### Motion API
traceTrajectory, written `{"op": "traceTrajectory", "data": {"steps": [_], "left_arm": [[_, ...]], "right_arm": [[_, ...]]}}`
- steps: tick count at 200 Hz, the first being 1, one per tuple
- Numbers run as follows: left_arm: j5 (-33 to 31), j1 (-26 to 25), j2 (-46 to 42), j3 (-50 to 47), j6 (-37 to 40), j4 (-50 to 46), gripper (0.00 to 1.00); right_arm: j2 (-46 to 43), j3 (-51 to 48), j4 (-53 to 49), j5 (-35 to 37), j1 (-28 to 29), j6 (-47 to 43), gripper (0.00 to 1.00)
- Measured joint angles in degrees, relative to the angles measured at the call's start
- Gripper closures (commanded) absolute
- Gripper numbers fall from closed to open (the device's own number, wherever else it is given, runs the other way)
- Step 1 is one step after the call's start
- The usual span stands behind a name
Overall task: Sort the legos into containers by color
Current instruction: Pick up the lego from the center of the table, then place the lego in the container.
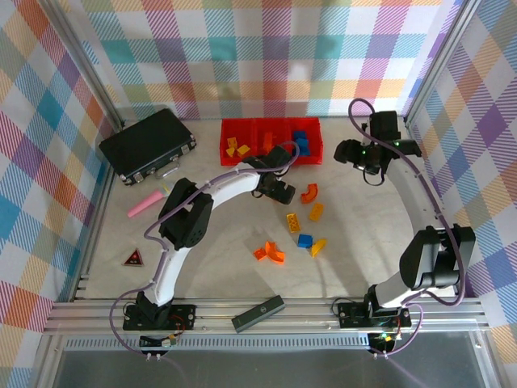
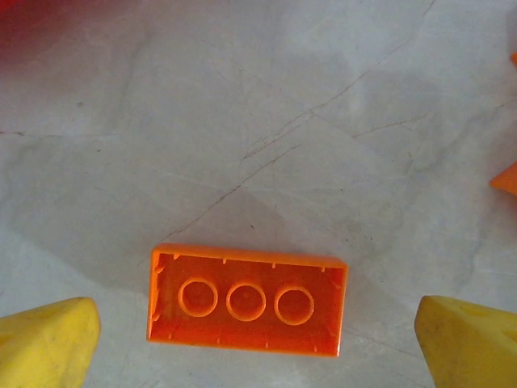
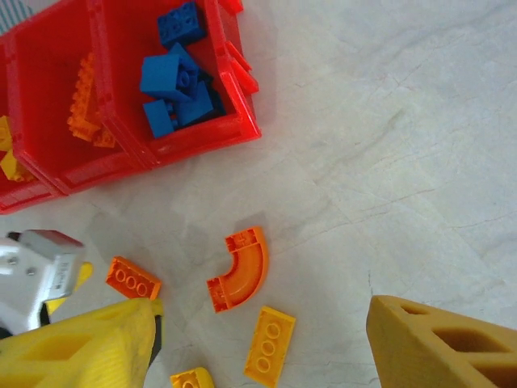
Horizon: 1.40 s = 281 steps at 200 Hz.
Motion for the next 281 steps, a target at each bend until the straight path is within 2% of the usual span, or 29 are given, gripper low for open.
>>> {"op": "traceTrajectory", "data": {"steps": [15,44,92,140,220,281], "left_arm": [[0.0,0.0,0.8,0.9,1.6,-0.4,0.01],[0.2,0.0,2.5,2.4,3.8,-0.7,0.1],[0.6,0.1,3.8,2.5,4.4,-1.5,0.18],[1.9,0.2,3.9,2.5,4.2,-1.2,0.38],[0.0,1.8,3.7,3.8,4.0,-0.6,0.37],[-4.3,6.7,4.9,20.1,2.7,0.7,0.37]], "right_arm": [[-0.4,-0.3,0.4,-0.2,-0.2,0.0,0.3],[-0.5,-1.2,0.5,-0.6,-0.3,0.0,0.3],[-0.5,-1.4,0.5,-1.0,-0.5,0.0,0.3],[-0.5,-1.4,0.5,-1.3,-0.5,0.1,0.3],[-0.5,-1.6,0.5,-1.3,-0.5,0.2,0.3],[-2.4,-2.7,0.5,-1.6,-0.5,0.2,0.3]]}}
